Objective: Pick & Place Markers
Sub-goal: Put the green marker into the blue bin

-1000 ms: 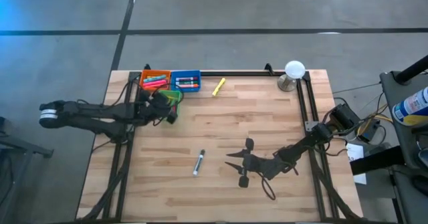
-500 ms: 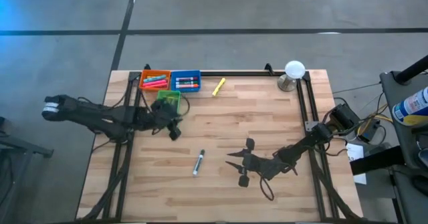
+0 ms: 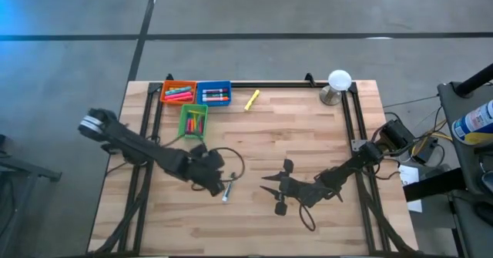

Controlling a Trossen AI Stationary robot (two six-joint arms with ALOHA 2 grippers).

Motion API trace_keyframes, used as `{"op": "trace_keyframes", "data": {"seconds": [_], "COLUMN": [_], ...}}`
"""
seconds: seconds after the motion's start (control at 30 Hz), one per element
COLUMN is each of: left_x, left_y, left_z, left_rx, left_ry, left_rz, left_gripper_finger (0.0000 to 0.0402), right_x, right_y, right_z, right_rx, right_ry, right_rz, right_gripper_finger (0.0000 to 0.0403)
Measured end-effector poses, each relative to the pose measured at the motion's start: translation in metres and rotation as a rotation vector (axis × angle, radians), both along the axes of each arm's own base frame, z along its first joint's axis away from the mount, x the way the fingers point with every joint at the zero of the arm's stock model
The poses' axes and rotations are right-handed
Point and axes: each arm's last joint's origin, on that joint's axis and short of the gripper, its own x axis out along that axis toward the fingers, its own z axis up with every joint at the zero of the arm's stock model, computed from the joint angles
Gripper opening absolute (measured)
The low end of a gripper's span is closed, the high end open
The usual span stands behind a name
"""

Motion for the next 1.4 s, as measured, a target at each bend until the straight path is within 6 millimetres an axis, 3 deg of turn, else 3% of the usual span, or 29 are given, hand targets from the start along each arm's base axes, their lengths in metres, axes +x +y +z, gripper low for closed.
{"op": "trace_keyframes", "data": {"seconds": [0.2,0.57,0.97,1.4], "left_x": [0.025,0.047,0.053,0.055], "left_y": [-0.013,-0.024,-0.028,-0.027], "left_z": [-0.01,-0.022,-0.049,-0.058], "left_rx": [-0.128,-0.173,-0.202,-0.126], "left_ry": [0.056,0.076,0.167,0.206], "left_rz": [0.058,0.138,0.173,0.061], "left_gripper_finger": [0.009,0.009,0.009,0.009], "right_x": [0.0,-0.001,-0.001,-0.001], "right_y": [0.0,0.001,0.002,0.001], "right_z": [0.0,0.0,0.0,-0.001], "right_rx": [0.0,0.0,0.0,-0.001], "right_ry": [0.0,0.001,0.002,0.004], "right_rz": [0.002,0.006,0.009,0.009], "right_gripper_finger": [0.0137,0.0137,0.0137,0.0137]}}
